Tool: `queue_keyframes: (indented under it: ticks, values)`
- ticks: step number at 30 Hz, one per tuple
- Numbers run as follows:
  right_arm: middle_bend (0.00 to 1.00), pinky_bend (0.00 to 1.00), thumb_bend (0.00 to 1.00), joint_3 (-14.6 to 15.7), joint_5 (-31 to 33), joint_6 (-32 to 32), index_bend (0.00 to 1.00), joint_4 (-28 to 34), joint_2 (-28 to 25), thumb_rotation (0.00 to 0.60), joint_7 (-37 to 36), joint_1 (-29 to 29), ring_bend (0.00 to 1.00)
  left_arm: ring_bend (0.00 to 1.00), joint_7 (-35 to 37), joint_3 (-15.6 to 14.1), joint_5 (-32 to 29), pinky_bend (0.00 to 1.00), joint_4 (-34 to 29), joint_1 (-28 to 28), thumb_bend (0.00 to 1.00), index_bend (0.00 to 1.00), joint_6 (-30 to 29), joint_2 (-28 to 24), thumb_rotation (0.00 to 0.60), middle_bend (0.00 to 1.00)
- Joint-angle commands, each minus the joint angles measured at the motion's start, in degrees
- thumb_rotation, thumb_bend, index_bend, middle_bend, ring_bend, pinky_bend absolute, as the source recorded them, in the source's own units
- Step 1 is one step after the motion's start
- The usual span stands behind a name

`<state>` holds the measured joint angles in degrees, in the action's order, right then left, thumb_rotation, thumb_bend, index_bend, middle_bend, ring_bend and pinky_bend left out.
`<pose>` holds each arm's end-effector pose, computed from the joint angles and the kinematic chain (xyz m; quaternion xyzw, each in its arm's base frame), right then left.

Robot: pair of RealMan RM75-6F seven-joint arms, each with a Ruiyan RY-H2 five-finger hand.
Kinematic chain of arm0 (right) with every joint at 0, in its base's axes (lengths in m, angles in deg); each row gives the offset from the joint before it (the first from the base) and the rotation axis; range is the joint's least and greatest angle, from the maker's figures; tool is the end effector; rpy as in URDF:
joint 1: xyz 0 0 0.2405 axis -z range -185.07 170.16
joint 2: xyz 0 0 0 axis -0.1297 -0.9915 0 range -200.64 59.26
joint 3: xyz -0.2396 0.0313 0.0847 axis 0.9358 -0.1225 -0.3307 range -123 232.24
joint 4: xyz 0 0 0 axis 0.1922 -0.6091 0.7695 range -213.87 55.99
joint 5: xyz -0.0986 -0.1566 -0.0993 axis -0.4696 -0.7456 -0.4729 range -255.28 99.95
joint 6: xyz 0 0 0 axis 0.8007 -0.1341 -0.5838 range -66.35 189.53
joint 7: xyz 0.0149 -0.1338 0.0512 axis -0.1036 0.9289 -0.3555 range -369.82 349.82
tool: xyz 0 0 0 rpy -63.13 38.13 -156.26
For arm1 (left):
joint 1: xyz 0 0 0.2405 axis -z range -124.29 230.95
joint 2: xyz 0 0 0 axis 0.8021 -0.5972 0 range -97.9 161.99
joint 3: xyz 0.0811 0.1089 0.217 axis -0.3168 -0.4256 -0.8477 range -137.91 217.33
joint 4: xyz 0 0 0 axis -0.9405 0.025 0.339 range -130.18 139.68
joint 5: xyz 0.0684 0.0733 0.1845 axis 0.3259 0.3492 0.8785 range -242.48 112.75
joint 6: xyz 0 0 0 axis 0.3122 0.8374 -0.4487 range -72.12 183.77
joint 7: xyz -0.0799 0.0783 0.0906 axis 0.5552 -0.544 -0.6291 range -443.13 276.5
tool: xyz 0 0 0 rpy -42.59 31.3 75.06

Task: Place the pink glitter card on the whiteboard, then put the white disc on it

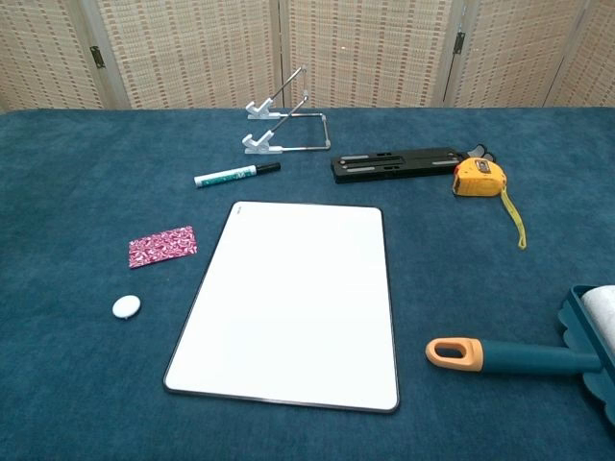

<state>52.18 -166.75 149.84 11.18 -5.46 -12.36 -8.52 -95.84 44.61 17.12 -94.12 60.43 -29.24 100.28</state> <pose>-0.3184 -0.1590 0.1596 0.5837 -0.3880 0.4003 0.5903 -0.2798 0.1967 0.1351 -0.5877 -0.3765 -0.3866 0.6028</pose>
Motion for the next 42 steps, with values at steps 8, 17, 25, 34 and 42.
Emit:
queue_keyframes:
  ticks: [8, 17, 25, 34, 42]
  values:
    - [0.06, 0.00, 0.36, 0.2, -0.2, -1.0, 0.00, 0.1, -0.3, 0.600, 0.2, -0.7, 0.04, 0.11, -0.5, -0.6, -1.2, 0.00, 0.0, 0.0, 0.33, 0.30, 1.2, 0.2, 0.600, 0.13]
    - [0.06, 0.00, 0.36, 0.3, -0.4, -0.2, 0.00, 0.4, -0.9, 0.600, 0.1, -0.2, 0.04, 0.11, -0.5, -0.5, -0.9, 0.00, 0.0, 0.3, 0.33, 0.30, 1.3, 0.3, 0.600, 0.13]
    - [0.06, 0.00, 0.36, 0.3, -0.5, 0.1, 0.00, 0.5, -1.2, 0.600, 0.0, -0.1, 0.04, 0.11, -1.0, 0.0, 0.0, 0.00, 0.3, 2.0, 0.33, 0.30, 2.8, 0.6, 0.600, 0.13]
    - [0.06, 0.00, 0.36, 0.4, -0.4, 0.2, 0.00, 0.1, -0.9, 0.600, -0.5, 0.0, 0.05, 0.11, -1.9, 1.4, 0.7, 0.00, 1.3, 7.1, 0.33, 0.30, 8.2, 2.7, 0.600, 0.13]
    - [0.06, 0.00, 0.36, 0.4, -0.7, 0.9, 0.00, 0.0, -1.3, 0.600, -0.7, 0.3, 0.05, 0.11, -4.4, 3.4, -2.6, 0.00, 3.5, 14.2, 0.33, 0.28, 17.5, 7.1, 0.600, 0.13]
